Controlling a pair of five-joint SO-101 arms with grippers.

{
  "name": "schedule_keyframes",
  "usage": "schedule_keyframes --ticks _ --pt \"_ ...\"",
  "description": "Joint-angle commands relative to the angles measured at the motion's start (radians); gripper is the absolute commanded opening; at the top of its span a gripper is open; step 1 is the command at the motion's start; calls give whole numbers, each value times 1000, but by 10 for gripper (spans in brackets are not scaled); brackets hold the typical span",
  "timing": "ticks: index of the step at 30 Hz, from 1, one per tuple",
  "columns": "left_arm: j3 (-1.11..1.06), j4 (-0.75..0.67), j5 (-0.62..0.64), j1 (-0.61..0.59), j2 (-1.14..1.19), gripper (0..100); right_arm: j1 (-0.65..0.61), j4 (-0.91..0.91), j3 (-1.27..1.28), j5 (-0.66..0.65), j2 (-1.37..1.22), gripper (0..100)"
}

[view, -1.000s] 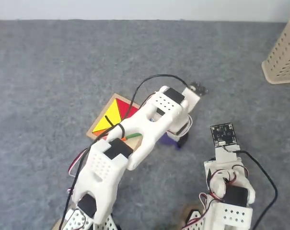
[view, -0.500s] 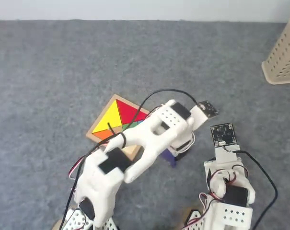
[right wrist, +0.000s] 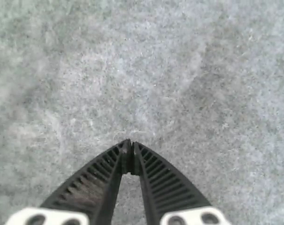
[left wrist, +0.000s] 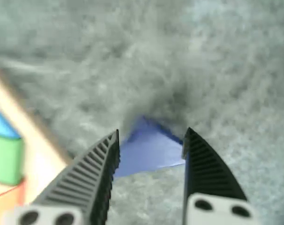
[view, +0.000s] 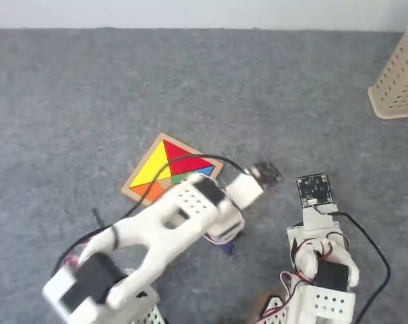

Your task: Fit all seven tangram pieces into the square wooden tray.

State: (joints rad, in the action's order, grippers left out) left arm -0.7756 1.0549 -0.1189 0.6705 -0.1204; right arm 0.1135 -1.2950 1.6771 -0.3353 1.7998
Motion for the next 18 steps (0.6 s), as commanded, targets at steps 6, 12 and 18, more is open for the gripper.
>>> schedule_keyframes --ticks 6,12,18 --pt "-39 -71 124 -229 -356 209 12 13 6 -11 15 6" --pt "-108 -91 169 -172 -364 209 12 13 6 -11 15 6" --pt "-124 2 442 -3 -354 209 12 13 6 -11 15 6"
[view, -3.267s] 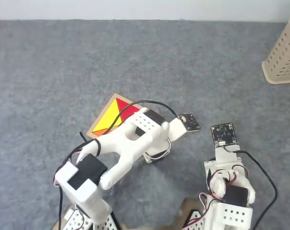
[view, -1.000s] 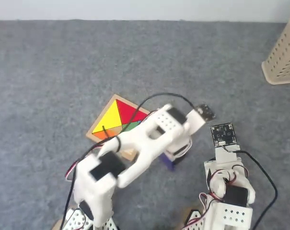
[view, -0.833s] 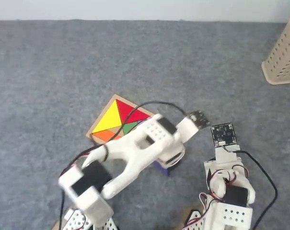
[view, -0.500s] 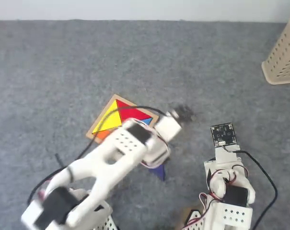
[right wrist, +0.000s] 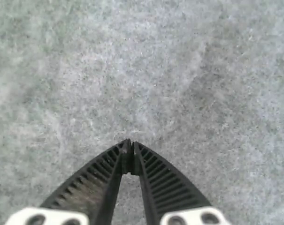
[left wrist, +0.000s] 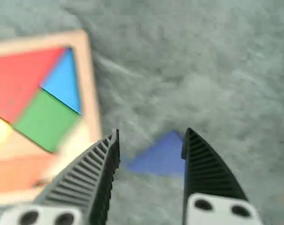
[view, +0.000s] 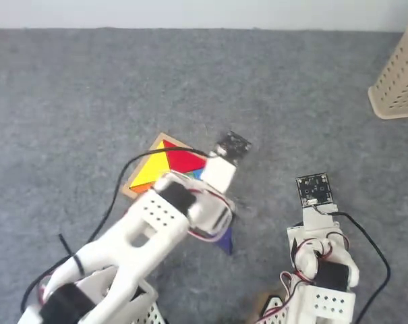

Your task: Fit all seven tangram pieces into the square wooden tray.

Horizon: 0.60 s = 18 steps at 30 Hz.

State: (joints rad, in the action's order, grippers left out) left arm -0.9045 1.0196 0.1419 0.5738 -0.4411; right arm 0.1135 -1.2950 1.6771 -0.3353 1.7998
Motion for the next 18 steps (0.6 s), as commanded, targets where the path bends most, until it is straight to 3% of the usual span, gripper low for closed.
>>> schedule_keyframes --ticks 1,18 --pt "8 37 184 107 -34 209 12 13 6 -11 15 6" --pt "-140 9 189 112 -34 220 12 13 6 -11 15 6"
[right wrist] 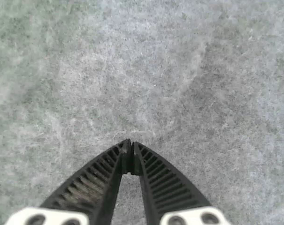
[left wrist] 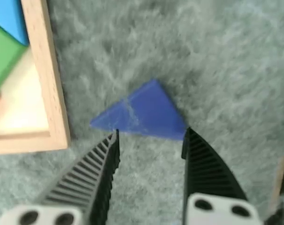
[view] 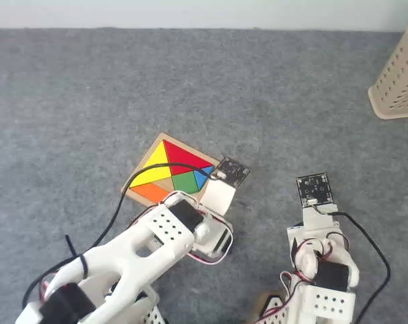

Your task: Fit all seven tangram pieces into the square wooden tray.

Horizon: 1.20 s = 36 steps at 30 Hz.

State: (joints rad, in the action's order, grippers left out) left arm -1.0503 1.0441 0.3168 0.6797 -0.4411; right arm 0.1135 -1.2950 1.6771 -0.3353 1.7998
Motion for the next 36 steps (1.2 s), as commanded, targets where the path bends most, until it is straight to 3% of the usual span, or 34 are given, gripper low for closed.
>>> schedule_keyframes --ticks 1,6,8,16,20,28,33,36 --pt "8 -15 15 8 -34 241 12 13 6 -11 15 6" --pt "5 -3 78 11 -34 425 12 13 6 -11 15 6" --pt "7 14 84 12 -34 456 12 13 6 -11 15 6" --pt "5 11 89 6 -34 456 12 13 6 -11 15 6" --pt "-35 -89 149 6 -11 456 12 13 6 -11 15 6" --pt "93 -123 218 5 252 456 12 13 6 -11 15 6" --pt "185 -123 207 8 431 456 12 13 6 -11 15 6" --pt "213 -123 135 6 454 456 12 13 6 -11 15 6"
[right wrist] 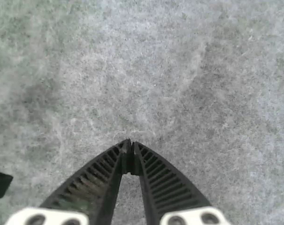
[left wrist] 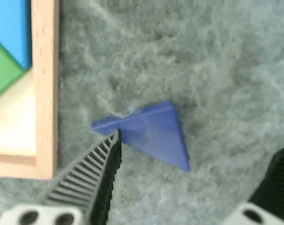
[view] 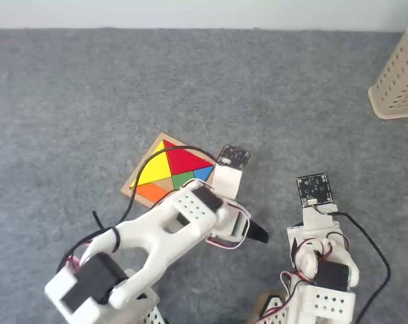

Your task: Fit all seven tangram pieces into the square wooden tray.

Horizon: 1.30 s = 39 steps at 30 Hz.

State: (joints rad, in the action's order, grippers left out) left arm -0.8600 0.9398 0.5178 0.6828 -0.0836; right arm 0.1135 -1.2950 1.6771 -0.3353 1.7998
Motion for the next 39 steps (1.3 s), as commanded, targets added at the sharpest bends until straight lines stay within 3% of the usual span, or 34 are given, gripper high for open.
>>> schedule_keyframes --ticks 1,10,20,26,32,39 --pt "24 -21 -75 3 89 456 12 13 6 -11 15 6" --pt "30 -21 147 0 20 456 12 13 6 -11 15 6" --pt "22 -8 152 -210 20 456 12 13 6 -11 15 6" --pt "22 52 147 -150 20 456 12 13 6 -11 15 6" --pt "28 158 57 -40 20 456 12 13 6 -11 15 6" --pt "25 81 55 -31 20 456 12 13 6 -11 15 6"
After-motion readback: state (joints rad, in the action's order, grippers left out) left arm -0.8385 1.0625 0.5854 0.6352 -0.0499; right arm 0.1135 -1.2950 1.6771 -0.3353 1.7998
